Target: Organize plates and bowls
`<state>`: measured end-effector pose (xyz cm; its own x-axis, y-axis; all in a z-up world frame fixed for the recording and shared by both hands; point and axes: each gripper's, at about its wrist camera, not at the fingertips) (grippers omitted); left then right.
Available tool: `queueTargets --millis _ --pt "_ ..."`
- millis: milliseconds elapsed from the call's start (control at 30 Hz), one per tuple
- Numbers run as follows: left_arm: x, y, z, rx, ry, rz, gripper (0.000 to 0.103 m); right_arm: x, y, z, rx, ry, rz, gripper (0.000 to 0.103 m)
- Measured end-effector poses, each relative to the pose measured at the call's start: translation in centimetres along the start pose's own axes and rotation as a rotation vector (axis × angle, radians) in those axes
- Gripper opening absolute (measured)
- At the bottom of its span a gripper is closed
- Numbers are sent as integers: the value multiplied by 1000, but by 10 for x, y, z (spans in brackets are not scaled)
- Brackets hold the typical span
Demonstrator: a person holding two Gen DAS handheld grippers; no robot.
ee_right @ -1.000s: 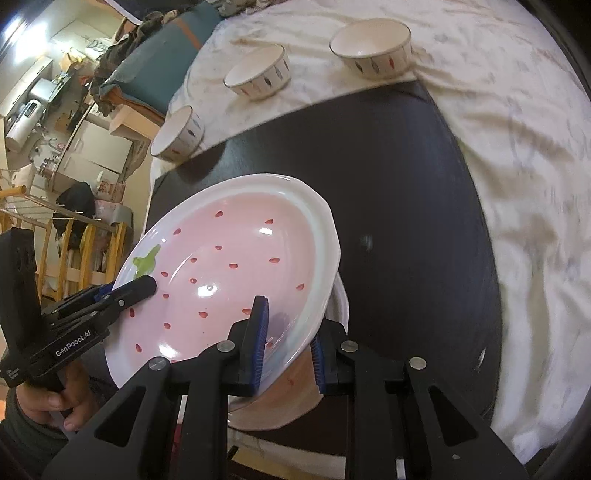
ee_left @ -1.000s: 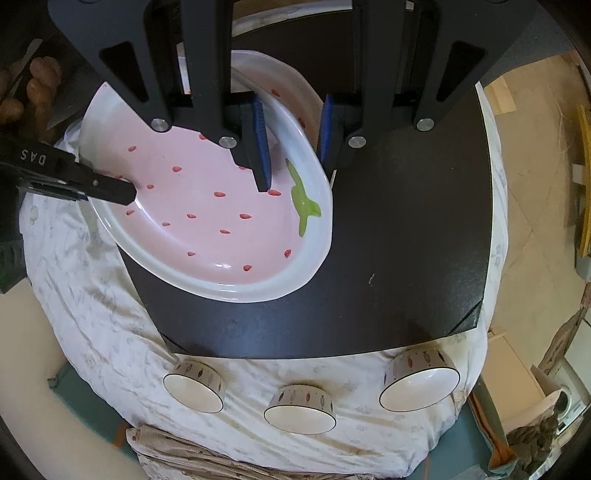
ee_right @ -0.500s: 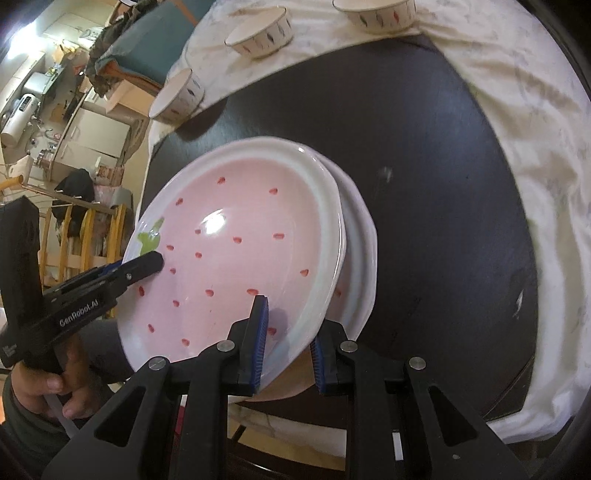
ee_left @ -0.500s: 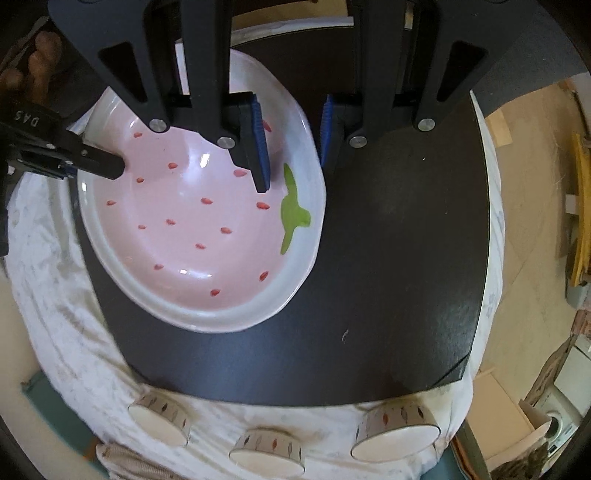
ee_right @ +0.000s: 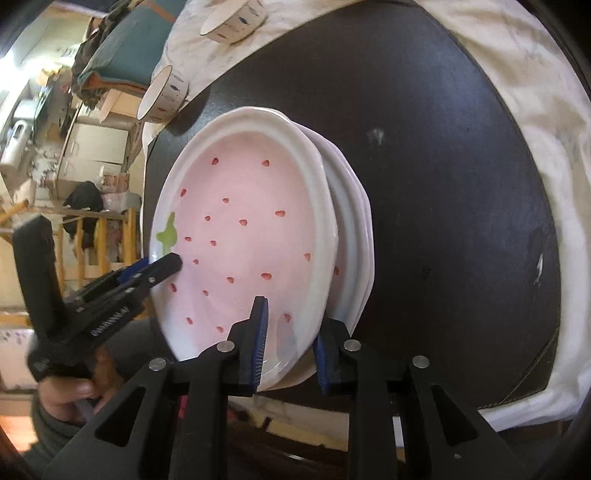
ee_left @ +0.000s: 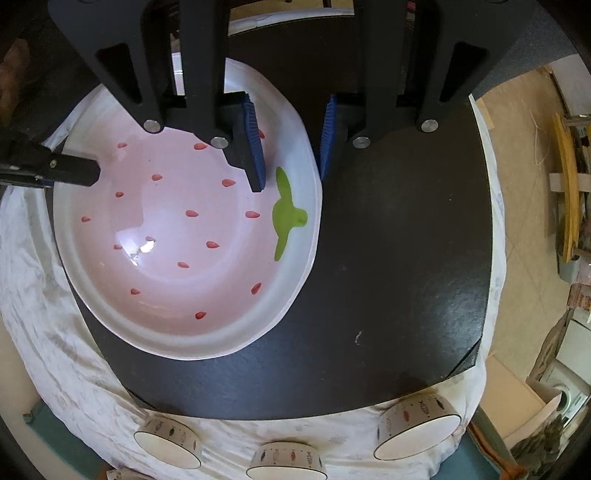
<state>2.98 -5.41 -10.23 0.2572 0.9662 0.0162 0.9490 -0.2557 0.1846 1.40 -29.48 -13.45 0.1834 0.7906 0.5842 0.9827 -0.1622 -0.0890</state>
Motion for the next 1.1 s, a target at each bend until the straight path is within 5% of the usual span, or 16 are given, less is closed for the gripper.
queueTargets --millis 433,733,867,933,1100 --pt "-2 2 2 -5 3 11 29 0 1 -4 32 20 66 26" --pt "-3 2 3 -7 19 11 32 4 4 -21 -57 -44 52 24" --pt "-1 3 5 -3 18 7 32 -2 9 -32 -151 -107 69 35" --pt "0 3 6 -3 14 1 32 -9 13 -33 -157 -83 95 63" --pt "1 3 8 7 -14 -16 32 -7 15 -22 -159 -126 67 65"
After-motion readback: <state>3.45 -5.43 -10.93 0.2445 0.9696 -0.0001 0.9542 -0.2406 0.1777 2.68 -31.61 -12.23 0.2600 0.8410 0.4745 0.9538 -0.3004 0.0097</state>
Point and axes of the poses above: each gripper's, at about its wrist camera, not at the fingertips, and z roughly the way its jaws point, x to its left, y to its top, and after that the axes turned 10 degrees about z, right-handed
